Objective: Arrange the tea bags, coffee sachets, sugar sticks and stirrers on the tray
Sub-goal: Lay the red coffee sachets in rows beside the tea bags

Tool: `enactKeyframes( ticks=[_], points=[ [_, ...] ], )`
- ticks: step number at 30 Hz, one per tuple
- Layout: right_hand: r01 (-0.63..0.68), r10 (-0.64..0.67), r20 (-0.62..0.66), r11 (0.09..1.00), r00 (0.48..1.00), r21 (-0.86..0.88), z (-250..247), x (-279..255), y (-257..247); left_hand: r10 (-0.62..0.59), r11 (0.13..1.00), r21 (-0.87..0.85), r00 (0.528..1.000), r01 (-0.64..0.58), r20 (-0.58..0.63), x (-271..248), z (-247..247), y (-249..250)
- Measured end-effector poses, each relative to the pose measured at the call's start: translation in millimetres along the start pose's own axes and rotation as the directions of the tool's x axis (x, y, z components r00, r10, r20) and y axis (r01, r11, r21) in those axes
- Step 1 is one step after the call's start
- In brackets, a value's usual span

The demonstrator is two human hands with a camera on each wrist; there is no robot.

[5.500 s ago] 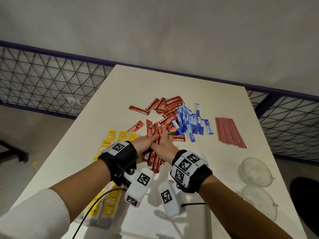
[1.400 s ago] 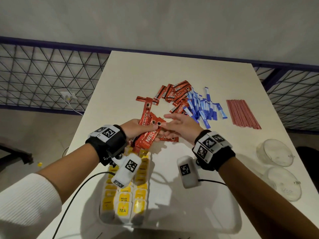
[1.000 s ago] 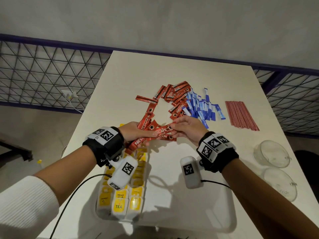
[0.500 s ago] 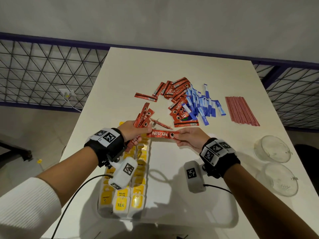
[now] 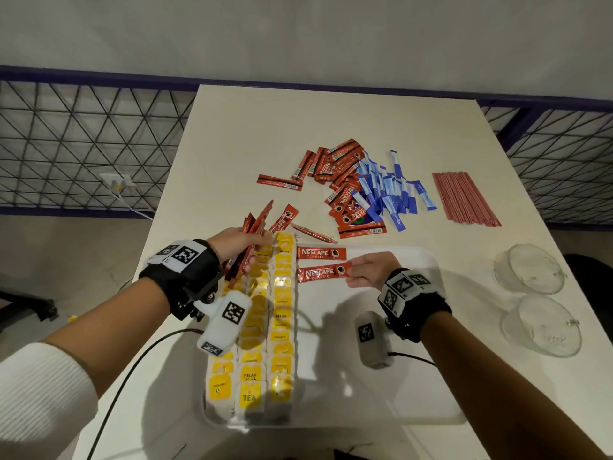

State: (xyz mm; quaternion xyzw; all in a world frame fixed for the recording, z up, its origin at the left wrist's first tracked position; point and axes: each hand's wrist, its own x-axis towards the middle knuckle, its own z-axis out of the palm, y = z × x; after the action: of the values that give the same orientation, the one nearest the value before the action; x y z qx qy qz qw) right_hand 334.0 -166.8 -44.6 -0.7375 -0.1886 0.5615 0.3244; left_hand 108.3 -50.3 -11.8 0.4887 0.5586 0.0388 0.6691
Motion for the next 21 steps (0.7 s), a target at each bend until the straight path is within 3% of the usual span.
enactKeyframes(
  ticks=[6, 8, 13, 18, 21],
  points=[
    [-0.085, 0.089, -0.154, 0.996, 0.984, 0.028, 9, 9, -6, 0.039, 0.998, 0.04, 0.994, -0.043, 0.102, -1, 4, 4],
    [-0.108, 0.085, -0.187, 0.988, 0.979, -0.114, 11, 9, -8, 0.045, 0.996, 0.075, 0.99, -0.055, 0.13, -1, 6, 3],
    [-0.24, 0.211, -0.226, 0.965, 0.951, -0.107, 10, 20, -7, 0.065, 0.99, 0.113, 0.985, -0.084, 0.163, -4, 8, 6],
    [-0.147, 0.103, -0.243, 0.974, 0.964, -0.171, 6, 26, 3, 0.086, 0.988, 0.115, 0.981, -0.107, 0.174, -7, 8, 10],
    [-0.089, 0.06, -0.229, 0.989, 0.972, -0.119, 7, 25, 8, 0.086, 0.989, 0.101, 0.981, -0.105, 0.171, -9, 8, 10]
  ],
)
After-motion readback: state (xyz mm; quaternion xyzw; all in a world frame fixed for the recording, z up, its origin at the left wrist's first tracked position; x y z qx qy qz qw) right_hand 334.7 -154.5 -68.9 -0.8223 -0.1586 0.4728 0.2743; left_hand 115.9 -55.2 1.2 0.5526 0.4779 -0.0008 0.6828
